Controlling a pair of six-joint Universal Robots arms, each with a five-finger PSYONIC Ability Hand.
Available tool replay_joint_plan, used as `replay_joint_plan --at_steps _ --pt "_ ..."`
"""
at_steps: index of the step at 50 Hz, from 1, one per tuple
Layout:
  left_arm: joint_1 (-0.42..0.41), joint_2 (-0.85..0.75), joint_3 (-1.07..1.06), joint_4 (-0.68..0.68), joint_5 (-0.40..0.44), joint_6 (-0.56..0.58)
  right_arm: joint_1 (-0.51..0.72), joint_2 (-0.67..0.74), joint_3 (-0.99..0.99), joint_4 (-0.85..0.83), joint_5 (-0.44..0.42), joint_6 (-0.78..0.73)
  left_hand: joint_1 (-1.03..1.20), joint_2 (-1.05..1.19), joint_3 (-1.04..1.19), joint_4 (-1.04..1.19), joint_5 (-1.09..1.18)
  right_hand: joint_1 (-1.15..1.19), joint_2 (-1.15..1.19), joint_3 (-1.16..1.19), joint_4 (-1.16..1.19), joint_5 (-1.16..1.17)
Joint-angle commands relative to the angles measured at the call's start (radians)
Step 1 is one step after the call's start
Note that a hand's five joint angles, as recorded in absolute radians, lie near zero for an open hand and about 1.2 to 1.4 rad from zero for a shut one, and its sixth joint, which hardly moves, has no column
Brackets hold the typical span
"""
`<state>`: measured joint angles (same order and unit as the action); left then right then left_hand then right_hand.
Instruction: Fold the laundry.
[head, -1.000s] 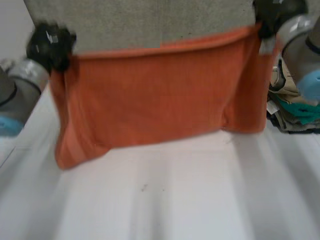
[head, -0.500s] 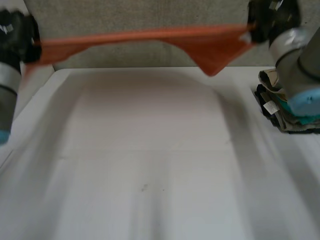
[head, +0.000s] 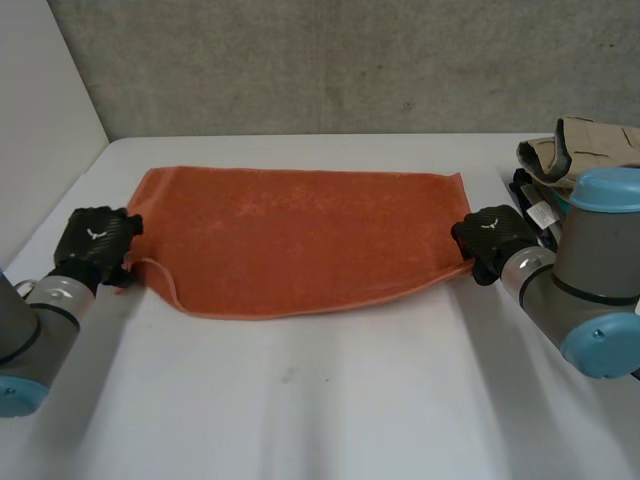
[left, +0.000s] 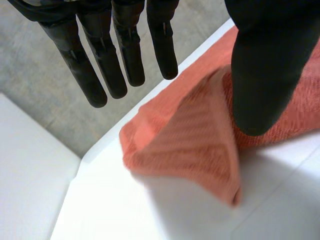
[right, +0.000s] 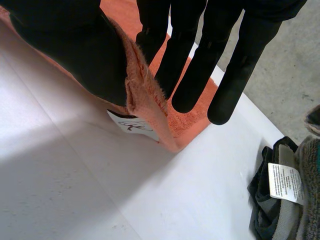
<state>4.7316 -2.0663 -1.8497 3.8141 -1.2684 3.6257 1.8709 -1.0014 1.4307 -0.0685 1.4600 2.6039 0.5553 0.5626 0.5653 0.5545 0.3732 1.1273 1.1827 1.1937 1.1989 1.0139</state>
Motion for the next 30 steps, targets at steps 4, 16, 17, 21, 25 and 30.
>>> replay_joint_plan --at_steps 4,16,17,21,25,30 --pt "0.065 0.009 0.012 -0.178 0.001 -0.047 -0.016 -0.036 0.037 -0.011 -0.010 0.005 0.046 0.038 0.036 0.047 0.053 0.269 0.214 0.203 0.197 0.208" --pt "0.136 -0.009 0.049 -0.272 0.064 -0.113 -0.018 -0.036 0.042 -0.019 -0.010 0.005 0.060 0.053 0.050 0.061 0.068 0.269 0.214 0.203 0.197 0.208" --pt "0.136 -0.011 0.052 -0.272 0.064 -0.128 -0.018 -0.036 0.043 -0.019 -0.010 0.005 0.060 0.053 0.050 0.061 0.068 0.269 0.214 0.203 0.197 0.208" --pt "0.131 -0.028 0.076 -0.274 0.064 -0.217 -0.018 -0.036 0.054 -0.020 -0.010 0.005 0.060 0.053 0.050 0.061 0.068 0.269 0.214 0.203 0.197 0.208" --pt "0.122 -0.032 0.090 -0.277 0.064 -0.278 -0.019 -0.036 0.060 -0.027 -0.010 0.005 0.060 0.053 0.050 0.061 0.068 0.269 0.214 0.203 0.197 0.208" --pt "0.073 -0.032 0.106 -0.272 0.063 -0.300 -0.018 -0.036 0.067 -0.030 -0.010 0.005 0.057 0.050 0.048 0.058 0.065 0.269 0.214 0.203 0.197 0.208"
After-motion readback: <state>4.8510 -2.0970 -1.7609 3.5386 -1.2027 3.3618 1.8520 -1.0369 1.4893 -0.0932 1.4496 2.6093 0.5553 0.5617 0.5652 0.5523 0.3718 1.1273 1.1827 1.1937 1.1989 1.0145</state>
